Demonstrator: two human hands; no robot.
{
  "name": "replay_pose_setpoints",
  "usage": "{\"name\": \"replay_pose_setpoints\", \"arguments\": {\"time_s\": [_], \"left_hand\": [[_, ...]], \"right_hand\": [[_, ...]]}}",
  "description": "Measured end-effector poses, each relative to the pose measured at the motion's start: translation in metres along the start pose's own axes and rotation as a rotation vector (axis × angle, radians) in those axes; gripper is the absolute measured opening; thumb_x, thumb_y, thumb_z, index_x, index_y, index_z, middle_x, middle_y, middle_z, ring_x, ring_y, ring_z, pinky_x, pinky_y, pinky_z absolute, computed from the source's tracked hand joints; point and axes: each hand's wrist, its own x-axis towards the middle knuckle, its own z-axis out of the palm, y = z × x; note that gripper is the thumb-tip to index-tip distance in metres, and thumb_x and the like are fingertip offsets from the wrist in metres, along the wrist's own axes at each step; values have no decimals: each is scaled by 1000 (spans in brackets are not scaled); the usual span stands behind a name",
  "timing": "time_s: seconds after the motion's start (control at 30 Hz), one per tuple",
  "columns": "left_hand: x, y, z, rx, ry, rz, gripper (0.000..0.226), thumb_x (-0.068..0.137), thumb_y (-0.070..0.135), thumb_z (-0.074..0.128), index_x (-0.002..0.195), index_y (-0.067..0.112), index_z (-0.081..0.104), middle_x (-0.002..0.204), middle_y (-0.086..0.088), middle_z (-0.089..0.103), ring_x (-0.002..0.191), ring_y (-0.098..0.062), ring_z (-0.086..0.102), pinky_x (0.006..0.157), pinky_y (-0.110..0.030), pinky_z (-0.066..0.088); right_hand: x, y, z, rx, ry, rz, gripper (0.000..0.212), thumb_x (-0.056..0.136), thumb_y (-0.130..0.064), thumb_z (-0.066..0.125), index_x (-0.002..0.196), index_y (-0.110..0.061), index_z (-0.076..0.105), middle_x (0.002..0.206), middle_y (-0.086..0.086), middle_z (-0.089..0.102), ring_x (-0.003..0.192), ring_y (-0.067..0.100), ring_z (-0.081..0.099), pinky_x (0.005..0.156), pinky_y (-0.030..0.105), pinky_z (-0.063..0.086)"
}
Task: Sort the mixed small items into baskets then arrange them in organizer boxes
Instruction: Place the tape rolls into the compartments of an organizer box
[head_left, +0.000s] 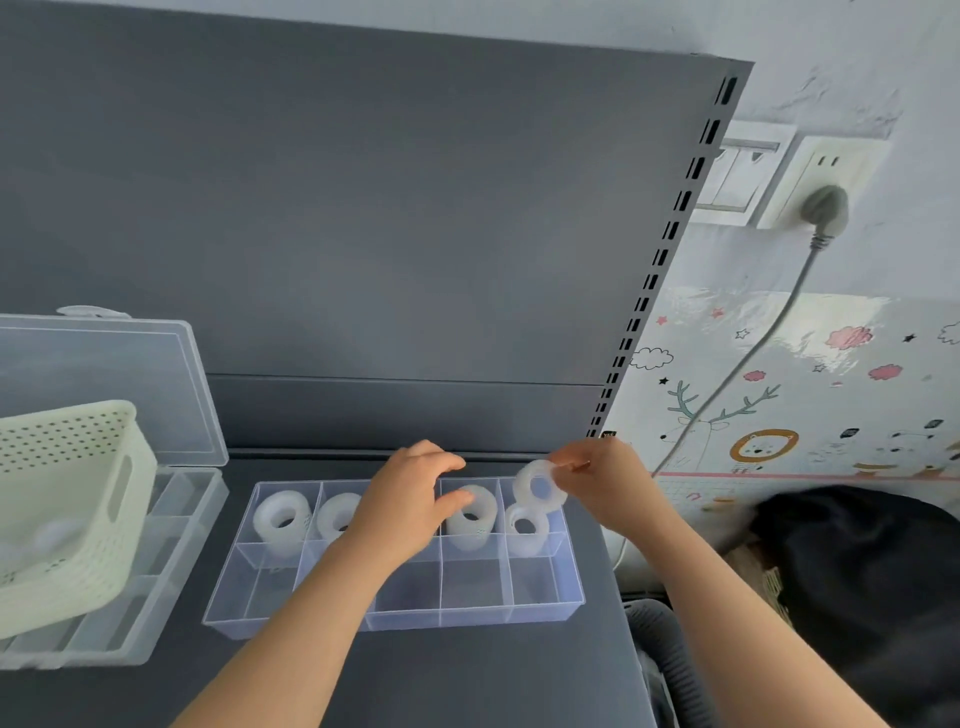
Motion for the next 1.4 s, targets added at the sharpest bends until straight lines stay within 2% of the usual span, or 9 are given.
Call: {"name": "replay_pose_setpoints", "arguments": {"time_s": [0.07, 0.17, 0.3, 0.47, 0.6, 0.77, 1.03, 1.17, 1.4], "left_hand": [[-6, -3, 0, 24, 13, -19, 42, 89, 40, 61, 126, 22, 59, 124, 8, 55, 114, -14, 48, 94, -29, 42], [-11, -6, 1, 54, 25, -12, 42, 89, 40, 60, 127, 22, 58, 126, 7, 55, 116, -14, 47, 96, -28, 40], [-11, -6, 3, 56, 26, -9, 42, 90, 39, 59, 129, 23, 56, 128, 9, 52, 118, -12, 45, 97, -27, 40], [-11, -8, 4, 58, 17, -2, 43, 90, 39, 59, 130, 23, 54, 129, 10, 51, 119, -12, 44, 96, -26, 39], [-15, -9, 3, 57, 18, 13, 43, 91, 39, 57, 131, 23, 53, 130, 10, 50, 120, -11, 44, 97, -25, 39], [-24, -14, -9, 34, 57, -3, 42, 93, 37, 55, 132, 21, 53, 132, 8, 51, 123, -13, 43, 100, -26, 37], [-82, -60, -101, 158, 227, -3, 40, 91, 39, 56, 127, 21, 58, 125, 7, 58, 115, -16, 50, 98, -30, 40], [-135, -120, -174, 232, 313, -102, 37, 89, 36, 60, 123, 21, 61, 122, 6, 60, 113, -17, 50, 96, -29, 38], [-187, -257, -264, 217, 105, -318, 44, 85, 34, 68, 127, 28, 57, 130, 9, 55, 121, -11, 46, 104, -28, 36]], "right_hand": [[1, -1, 7, -56, -53, -27, 35, 80, -2, 54, 56, -26, 62, 54, -11, 50, 53, 7, 44, 54, 20, 39], [3, -2, 16, -185, -58, -18, 24, 82, -7, 53, 89, -17, 73, 82, -9, 67, 76, 16, 68, 76, 30, 55], [5, -2, 24, -261, -43, 1, 26, 81, -4, 51, 92, -13, 73, 88, 3, 73, 79, 24, 68, 76, 39, 57], [1, -3, 28, -344, -25, 2, 30, 84, -5, 50, 103, -15, 71, 99, 5, 71, 87, 26, 65, 77, 32, 54], [-1, -2, 31, -402, -52, -23, 21, 83, -8, 52, 91, -9, 72, 94, 12, 70, 88, 31, 64, 75, 39, 56], [-8, -17, 35, -426, 26, -155, 23, 92, -22, 53, 105, -13, 70, 112, 1, 64, 106, 21, 55, 81, 31, 49], [-27, -122, 84, -290, 19, -461, 30, 92, -26, 58, 120, -15, 63, 120, -1, 65, 109, 21, 59, 86, 31, 49], [-36, -193, 124, -133, -35, -543, 27, 91, -24, 61, 117, -17, 66, 119, -4, 66, 96, 17, 64, 85, 26, 50], [-31, -297, 208, -33, -255, -555, 27, 90, -22, 62, 117, -21, 68, 118, -6, 67, 104, 9, 63, 91, 17, 47]]}}
